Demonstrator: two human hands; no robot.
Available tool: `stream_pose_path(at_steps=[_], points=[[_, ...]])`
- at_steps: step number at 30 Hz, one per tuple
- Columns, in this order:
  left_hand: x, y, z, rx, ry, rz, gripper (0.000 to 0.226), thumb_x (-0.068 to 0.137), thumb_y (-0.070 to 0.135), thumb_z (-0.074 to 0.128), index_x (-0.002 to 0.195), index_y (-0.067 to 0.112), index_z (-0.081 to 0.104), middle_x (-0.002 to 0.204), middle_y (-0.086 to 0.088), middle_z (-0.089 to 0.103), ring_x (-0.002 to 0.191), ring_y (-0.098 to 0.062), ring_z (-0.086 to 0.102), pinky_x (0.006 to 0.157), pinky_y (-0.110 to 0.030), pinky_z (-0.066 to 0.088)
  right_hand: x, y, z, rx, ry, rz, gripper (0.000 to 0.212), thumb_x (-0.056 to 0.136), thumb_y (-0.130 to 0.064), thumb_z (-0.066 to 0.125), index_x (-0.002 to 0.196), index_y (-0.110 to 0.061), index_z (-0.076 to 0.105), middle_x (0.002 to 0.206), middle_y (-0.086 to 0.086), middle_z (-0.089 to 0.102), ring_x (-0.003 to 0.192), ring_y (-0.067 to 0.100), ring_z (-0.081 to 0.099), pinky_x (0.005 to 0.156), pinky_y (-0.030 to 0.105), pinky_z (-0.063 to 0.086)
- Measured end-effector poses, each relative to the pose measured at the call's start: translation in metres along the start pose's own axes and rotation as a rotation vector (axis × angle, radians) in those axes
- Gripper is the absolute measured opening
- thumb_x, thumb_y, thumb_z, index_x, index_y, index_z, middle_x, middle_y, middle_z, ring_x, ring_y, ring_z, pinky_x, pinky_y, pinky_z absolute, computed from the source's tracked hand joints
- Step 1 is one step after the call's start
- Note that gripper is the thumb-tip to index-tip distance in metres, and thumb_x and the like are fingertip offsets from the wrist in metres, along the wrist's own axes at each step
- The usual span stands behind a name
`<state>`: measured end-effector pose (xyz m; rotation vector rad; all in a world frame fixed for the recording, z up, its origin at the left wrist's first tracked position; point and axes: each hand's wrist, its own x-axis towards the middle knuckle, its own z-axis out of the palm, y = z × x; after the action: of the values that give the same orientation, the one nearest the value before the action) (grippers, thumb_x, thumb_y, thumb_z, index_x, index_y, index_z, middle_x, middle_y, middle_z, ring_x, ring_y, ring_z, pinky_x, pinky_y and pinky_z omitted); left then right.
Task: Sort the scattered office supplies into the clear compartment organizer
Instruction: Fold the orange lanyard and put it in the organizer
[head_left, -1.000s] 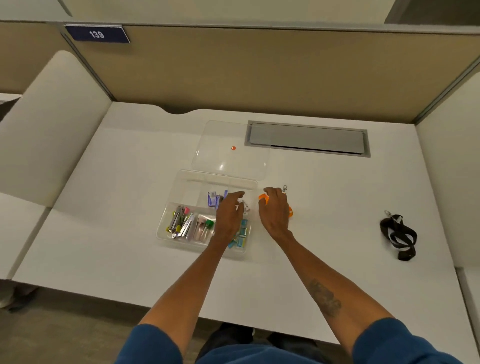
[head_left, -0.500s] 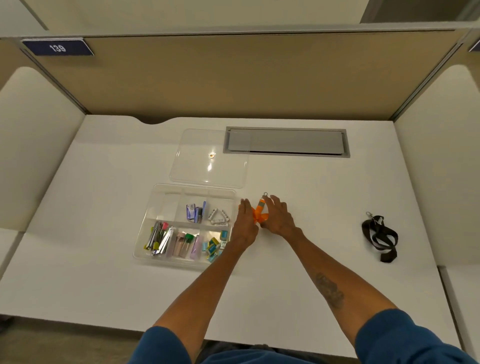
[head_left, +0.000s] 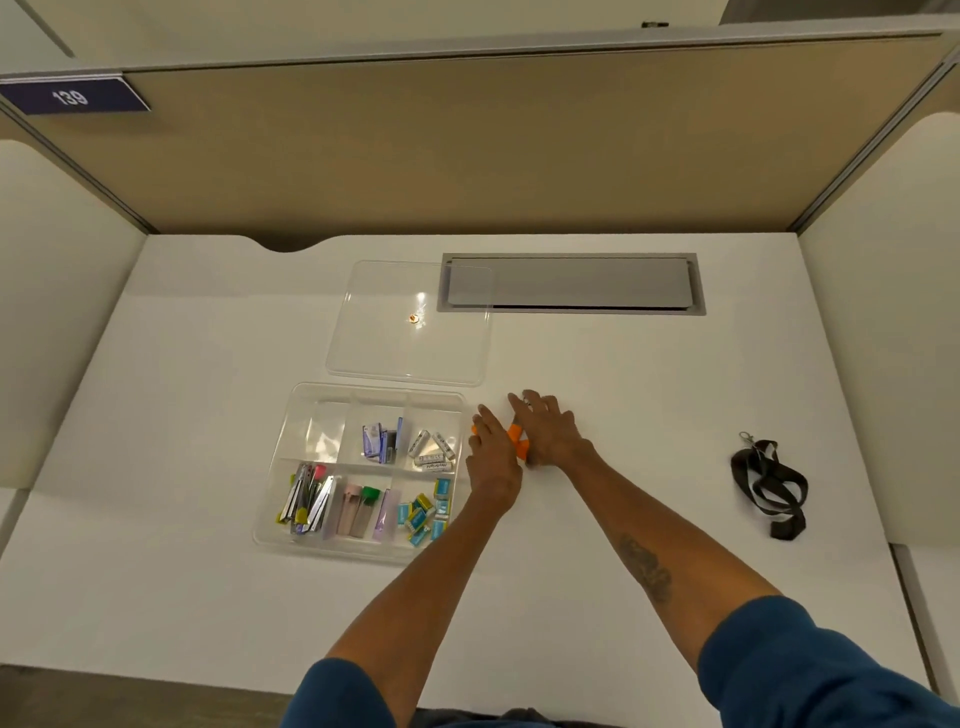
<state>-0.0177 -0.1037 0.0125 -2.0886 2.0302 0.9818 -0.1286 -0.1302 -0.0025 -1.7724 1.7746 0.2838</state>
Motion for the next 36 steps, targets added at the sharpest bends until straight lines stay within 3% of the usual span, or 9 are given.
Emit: stream_pose_path(at_steps=[2, 5, 10, 12, 16, 21, 26, 32, 36], points=[[0.002, -0.002, 0.001, 0.026, 0.032, -0.012, 0.089, 0.089, 0.002, 0.058, 0.151, 0.004, -0.006, 0.150, -0.016, 0.027, 0.128, -0.036, 0.040, 0.093, -0.045, 0.046, -0.003, 0.000, 0.006, 0.003, 0.131, -0.025, 0.067, 0.082, -0.010, 0.066, 0.140, -0.017, 0.033, 0.144, 0.007, 0.030, 0.123, 0.029, 0.036, 0.084, 0.043, 0.048], [0.003, -0.008, 0.005, 0.049, 0.052, 0.004, 0.081, 0.090, 0.001, 0.056, 0.151, 0.005, 0.003, 0.141, -0.014, 0.033, 0.120, -0.033, 0.044, 0.085, -0.042, 0.048, -0.009, -0.001, 0.018, 0.077, 0.211, -0.041, 0.048, 0.085, -0.004, 0.059, 0.129, -0.014, 0.044, 0.128, 0.008, 0.042, 0.107, 0.028, 0.047, 0.068, 0.038, 0.048], [0.003, -0.009, 0.013, -0.133, 0.100, 0.080, 0.026, 0.091, 0.004, 0.049, 0.115, 0.009, 0.057, 0.115, -0.012, 0.052, 0.100, -0.030, 0.057, 0.076, -0.032, 0.045, -0.020, -0.014, 0.038, 0.446, 0.316, 0.087, 0.009, 0.087, -0.007, 0.052, 0.088, -0.009, 0.061, 0.094, 0.012, 0.058, 0.077, 0.024, 0.057, 0.059, 0.023, 0.037], [0.001, -0.007, 0.011, -0.240, 0.082, 0.065, 0.026, 0.091, 0.005, 0.050, 0.113, 0.010, 0.061, 0.113, -0.012, 0.055, 0.100, -0.028, 0.058, 0.081, -0.029, 0.043, -0.023, -0.018, 0.044, 0.626, 0.354, 0.186, 0.012, 0.084, -0.008, 0.053, 0.080, -0.012, 0.064, 0.086, 0.010, 0.063, 0.072, 0.020, 0.056, 0.056, 0.020, 0.034], [-0.001, -0.007, 0.001, -0.369, 0.042, 0.002, 0.034, 0.087, 0.010, 0.057, 0.120, 0.011, 0.061, 0.116, -0.012, 0.063, 0.109, -0.027, 0.059, 0.092, -0.035, 0.045, -0.031, -0.020, 0.042, 0.910, 0.364, 0.246, 0.023, 0.082, -0.005, 0.057, 0.090, -0.017, 0.074, 0.087, 0.002, 0.070, 0.078, 0.018, 0.064, 0.066, 0.028, 0.052], [0.001, -0.009, -0.021, -0.553, 0.012, 0.050, 0.049, 0.075, 0.037, 0.053, 0.121, 0.020, 0.060, 0.113, -0.006, 0.066, 0.101, -0.023, 0.064, 0.086, -0.043, 0.054, -0.033, -0.027, 0.019, 1.132, 0.399, 0.253, 0.031, 0.076, 0.002, 0.052, 0.088, -0.017, 0.073, 0.079, 0.005, 0.071, 0.071, 0.023, 0.067, 0.067, 0.037, 0.059], [0.003, -0.017, -0.064, -0.711, -0.057, 0.169, 0.057, 0.076, 0.008, 0.066, 0.131, 0.017, 0.054, 0.119, -0.010, 0.063, 0.098, -0.021, 0.063, 0.074, -0.022, 0.055, -0.025, -0.048, -0.008, 1.279, 0.406, 0.209, 0.024, 0.075, -0.011, 0.059, 0.089, -0.022, 0.074, 0.083, 0.001, 0.073, 0.078, 0.020, 0.070, 0.074, 0.039, 0.060], [0.011, -0.054, -0.105, -0.692, 0.083, 0.242, 0.054, 0.081, 0.007, 0.070, 0.132, 0.015, 0.053, 0.122, -0.009, 0.063, 0.108, -0.022, 0.062, 0.089, -0.042, 0.056, -0.009, -0.110, -0.032, 1.462, 0.326, 0.140, 0.020, 0.086, -0.020, 0.056, 0.099, -0.022, 0.071, 0.096, 0.004, 0.070, 0.092, 0.020, 0.066, 0.079, 0.034, 0.058], [0.017, -0.096, -0.136, -0.659, 0.228, 0.195, 0.041, 0.083, 0.008, 0.068, 0.122, 0.016, 0.061, 0.116, -0.007, 0.068, 0.104, -0.021, 0.064, 0.093, -0.038, 0.054, 0.003, -0.156, -0.037, 1.474, 0.228, 0.083, 0.023, 0.087, -0.018, 0.057, 0.108, -0.017, 0.067, 0.104, 0.005, 0.067, 0.096, 0.018, 0.064, 0.084, 0.033, 0.057]])
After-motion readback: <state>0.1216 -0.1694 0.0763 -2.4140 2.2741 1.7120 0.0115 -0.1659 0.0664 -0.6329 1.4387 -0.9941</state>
